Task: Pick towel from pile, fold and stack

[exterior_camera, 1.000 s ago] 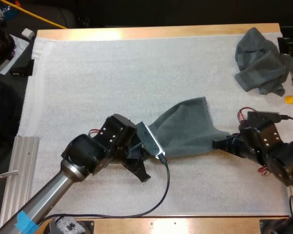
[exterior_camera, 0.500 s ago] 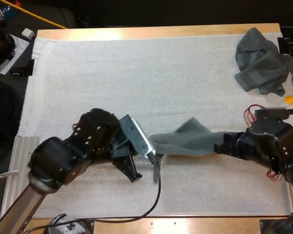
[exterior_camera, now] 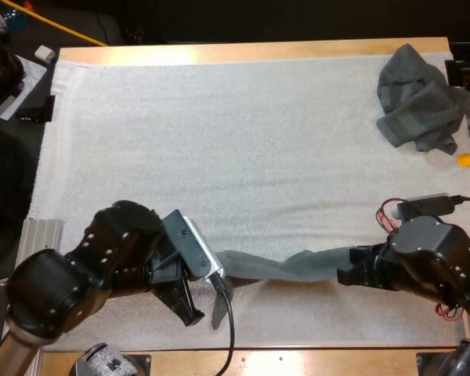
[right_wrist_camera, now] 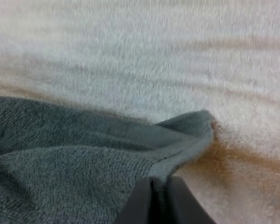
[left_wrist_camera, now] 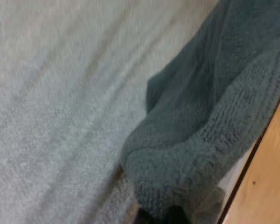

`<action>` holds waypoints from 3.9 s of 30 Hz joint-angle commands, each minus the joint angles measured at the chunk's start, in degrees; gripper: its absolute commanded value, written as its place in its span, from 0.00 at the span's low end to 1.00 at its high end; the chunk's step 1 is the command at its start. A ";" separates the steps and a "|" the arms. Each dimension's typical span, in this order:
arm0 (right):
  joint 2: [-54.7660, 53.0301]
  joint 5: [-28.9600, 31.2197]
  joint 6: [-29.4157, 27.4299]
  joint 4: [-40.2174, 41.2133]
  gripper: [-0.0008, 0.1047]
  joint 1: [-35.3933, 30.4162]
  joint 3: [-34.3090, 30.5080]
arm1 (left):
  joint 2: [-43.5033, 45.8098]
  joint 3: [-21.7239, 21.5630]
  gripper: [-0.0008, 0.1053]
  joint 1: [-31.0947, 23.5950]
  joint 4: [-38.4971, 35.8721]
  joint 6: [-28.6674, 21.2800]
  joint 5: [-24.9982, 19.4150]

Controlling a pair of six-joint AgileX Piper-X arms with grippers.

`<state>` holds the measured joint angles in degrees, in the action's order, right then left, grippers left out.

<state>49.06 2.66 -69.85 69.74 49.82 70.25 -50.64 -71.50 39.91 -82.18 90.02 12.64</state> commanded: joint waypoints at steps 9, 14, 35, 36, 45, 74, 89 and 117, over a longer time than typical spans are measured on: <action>12.53 8.75 -1.92 -8.07 0.01 -0.62 -6.38 | -10.63 8.67 0.01 -1.70 14.84 -2.66 -6.47; 20.80 7.98 -2.07 -17.08 0.01 -5.37 -8.28 | -16.89 10.54 0.01 -6.36 22.56 -3.12 -6.27; 41.69 -6.71 7.60 -42.30 0.02 -23.06 -7.99 | -39.77 10.70 0.01 -25.12 45.57 -3.87 4.09; 41.91 -6.60 8.17 -43.03 0.08 -23.23 -7.92 | -39.85 10.49 0.03 -25.20 46.15 -3.97 4.01; 42.87 -11.38 10.14 -54.87 0.52 -23.60 -8.24 | -40.98 10.41 0.32 -24.93 47.98 -4.21 2.30; 17.11 -11.12 -10.98 -27.08 0.54 -23.71 -7.98 | -14.46 6.05 0.59 -25.10 20.84 1.09 0.85; 1.31 -10.63 -10.69 -9.45 0.53 -23.43 -8.10 | 0.97 8.37 0.59 -25.14 8.87 4.78 1.61; -3.64 -18.28 -5.26 -20.81 0.53 -23.13 -33.51 | 10.23 25.78 0.59 -25.11 8.35 7.30 4.89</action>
<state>45.11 -13.98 -76.44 54.33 26.52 39.13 -40.53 -46.17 14.73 -74.62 96.89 17.46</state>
